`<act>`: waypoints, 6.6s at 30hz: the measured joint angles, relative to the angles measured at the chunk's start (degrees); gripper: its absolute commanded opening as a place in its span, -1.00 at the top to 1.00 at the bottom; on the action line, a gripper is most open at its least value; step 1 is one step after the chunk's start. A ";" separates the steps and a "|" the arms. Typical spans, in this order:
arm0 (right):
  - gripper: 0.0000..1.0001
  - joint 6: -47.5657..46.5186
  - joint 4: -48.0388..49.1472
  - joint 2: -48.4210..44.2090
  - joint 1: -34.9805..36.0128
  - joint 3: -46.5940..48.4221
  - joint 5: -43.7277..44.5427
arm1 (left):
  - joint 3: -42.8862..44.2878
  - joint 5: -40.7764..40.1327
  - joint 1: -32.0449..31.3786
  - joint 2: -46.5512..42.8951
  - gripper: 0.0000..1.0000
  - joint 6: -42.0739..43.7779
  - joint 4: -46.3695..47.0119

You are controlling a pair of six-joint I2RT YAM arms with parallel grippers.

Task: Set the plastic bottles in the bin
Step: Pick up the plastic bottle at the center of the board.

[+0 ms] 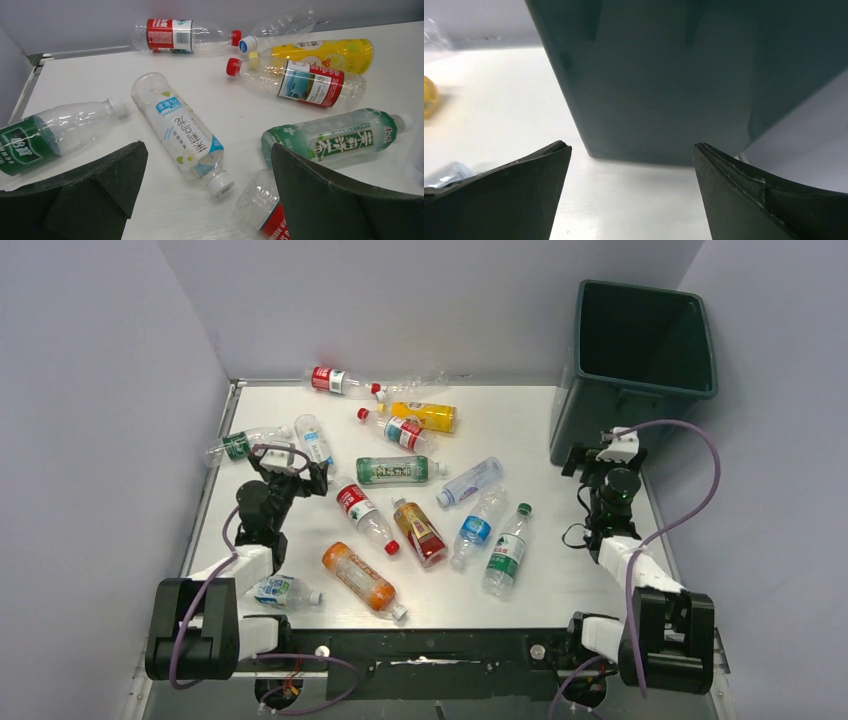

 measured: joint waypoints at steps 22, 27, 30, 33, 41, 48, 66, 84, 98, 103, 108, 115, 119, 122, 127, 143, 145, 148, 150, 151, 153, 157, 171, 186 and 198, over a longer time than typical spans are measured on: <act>-0.96 11.26 -52.70 -9.99 2.75 36.41 -3.67 | 21.40 13.66 -9.53 -7.28 -0.95 -18.03 -15.85; -0.95 18.27 -61.79 -8.13 2.29 43.45 -6.08 | 21.35 9.05 -10.27 -8.02 -0.96 -29.05 -14.97; -0.95 21.62 -64.57 -7.08 -0.66 44.26 -12.24 | 21.59 7.23 -11.15 -9.33 -0.95 -31.69 -17.73; -0.96 24.48 -64.48 -6.75 -3.06 41.24 -19.10 | 24.09 6.67 -12.44 -10.12 -0.95 -32.35 -22.86; -0.96 29.24 -66.27 -4.92 -8.13 32.24 -29.46 | 33.79 6.03 -14.32 -11.34 -0.95 -29.90 -38.01; -0.96 27.06 -72.06 -4.61 -4.55 34.64 -17.97 | 30.97 11.74 -14.12 -9.14 -0.95 -33.94 -34.56; -0.95 28.89 -70.01 3.45 6.71 24.28 -15.89 | 32.54 5.79 -18.01 0.07 -0.95 -36.72 -46.73; -0.85 39.26 -67.06 -4.87 22.97 15.41 -9.81 | 36.61 -15.19 -25.00 -2.01 -0.95 -29.24 -61.66; -0.85 42.27 -67.14 -5.75 26.86 12.24 -6.45 | 33.59 -2.84 -18.69 -2.21 -0.96 -31.89 -59.43; -0.85 42.88 -66.64 -5.66 27.74 11.06 -6.14 | 33.31 -6.12 -19.52 -3.76 -0.95 -32.52 -60.30; -0.85 43.45 -65.94 -5.09 28.26 10.49 -5.75 | 31.21 -11.63 -21.46 -5.53 -0.96 -33.88 -60.11; -0.85 43.69 -65.37 -4.83 28.74 9.75 -5.55 | 32.70 -14.01 -22.82 -3.43 -0.95 -33.57 -63.63; -0.85 43.89 -65.02 -4.79 29.03 9.62 -5.29 | 32.74 -13.99 -24.24 -3.04 -0.95 -33.40 -63.69; -0.85 43.98 -64.57 -4.79 29.18 9.40 -5.29 | 32.76 -13.99 -25.31 -2.99 -0.95 -33.09 -63.63; -0.85 44.11 -63.82 -3.89 29.44 9.09 -5.29 | 32.79 -13.27 -27.04 -2.93 -0.95 -31.45 -62.97; -0.71 44.13 -61.79 -0.22 30.51 8.87 -5.29 | 32.79 -11.45 -27.69 -2.64 -0.95 -29.09 -61.44; -0.61 44.11 -61.53 0.24 30.51 8.87 -5.29 | 32.79 -11.65 -27.69 -2.27 -0.95 -29.03 -61.44; -0.51 44.11 -61.29 0.76 30.58 8.83 -5.29 | 32.79 -11.67 -27.69 -1.81 -0.95 -29.00 -61.44; -0.47 44.11 -61.22 0.85 30.75 8.83 -5.29 | 32.79 -11.67 -27.69 -1.51 -0.95 -28.96 -61.44; -0.42 44.11 -61.20 0.85 30.86 8.83 -5.29 | 32.79 -11.67 -27.69 -1.40 -0.95 -28.92 -61.44; -0.37 44.11 -61.20 0.85 30.88 8.83 -5.29 | 32.79 -11.67 -27.69 -1.31 -0.95 -28.83 -61.46; -0.08 44.06 -61.11 0.85 30.91 8.83 -5.31 | 32.79 -12.02 -27.69 -1.31 -0.95 -28.74 -61.46; 0.17 41.53 -65.88 -0.63 31.32 13.79 -3.17 | 32.79 -13.60 -27.69 1.20 -0.95 -28.83 -61.22; 0.17 38.23 -71.49 -8.76 32.44 20.17 -0.90 | 32.79 -13.81 -27.69 0.55 -0.95 -28.79 -61.20; 0.17 38.23 -71.71 -12.50 34.64 20.17 -1.01 | 32.79 -13.77 -27.71 -0.07 -0.95 -28.85 -61.22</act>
